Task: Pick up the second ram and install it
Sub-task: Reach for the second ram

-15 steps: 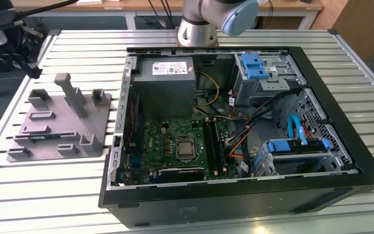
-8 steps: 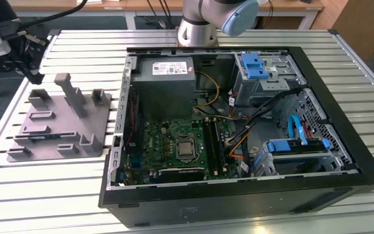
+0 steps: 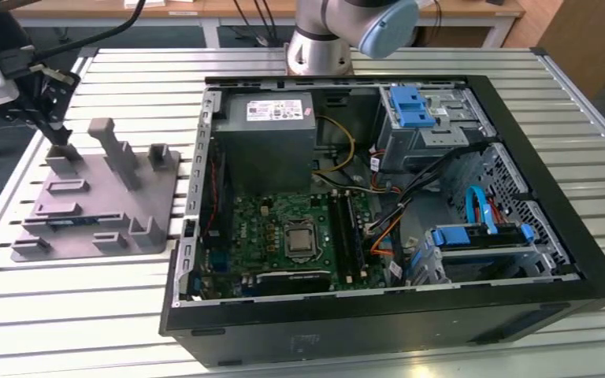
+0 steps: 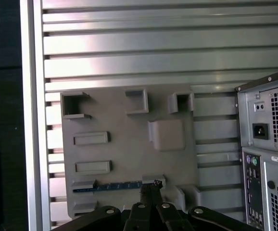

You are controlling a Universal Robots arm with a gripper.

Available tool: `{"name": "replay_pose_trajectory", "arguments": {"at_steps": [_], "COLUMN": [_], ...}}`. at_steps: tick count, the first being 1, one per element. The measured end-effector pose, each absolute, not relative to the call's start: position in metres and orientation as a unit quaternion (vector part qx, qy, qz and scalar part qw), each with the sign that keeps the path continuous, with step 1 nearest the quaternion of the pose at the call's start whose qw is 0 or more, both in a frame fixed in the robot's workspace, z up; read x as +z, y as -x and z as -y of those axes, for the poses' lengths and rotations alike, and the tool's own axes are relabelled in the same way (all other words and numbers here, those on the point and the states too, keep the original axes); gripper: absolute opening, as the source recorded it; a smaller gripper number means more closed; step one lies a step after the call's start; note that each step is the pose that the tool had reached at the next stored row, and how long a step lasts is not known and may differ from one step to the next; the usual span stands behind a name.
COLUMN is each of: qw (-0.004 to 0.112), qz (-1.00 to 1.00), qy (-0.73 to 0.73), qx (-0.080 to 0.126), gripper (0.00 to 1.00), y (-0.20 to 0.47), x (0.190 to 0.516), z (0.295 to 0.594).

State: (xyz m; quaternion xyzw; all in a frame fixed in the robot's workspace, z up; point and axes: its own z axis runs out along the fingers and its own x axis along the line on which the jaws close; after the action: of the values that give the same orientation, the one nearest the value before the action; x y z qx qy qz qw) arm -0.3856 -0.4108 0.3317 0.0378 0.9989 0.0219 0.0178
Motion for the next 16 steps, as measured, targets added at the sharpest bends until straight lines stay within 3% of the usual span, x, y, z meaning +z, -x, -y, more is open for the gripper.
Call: {"name": "replay_pose_trajectory", "arguments": {"at_steps": [16], "qw": [0.018], "qz": [-0.999], "qy": [-0.038], "qx": [0.022], "gripper": [0.11], "y": [0.397], "x": [0.311], "z": [0.413]}}
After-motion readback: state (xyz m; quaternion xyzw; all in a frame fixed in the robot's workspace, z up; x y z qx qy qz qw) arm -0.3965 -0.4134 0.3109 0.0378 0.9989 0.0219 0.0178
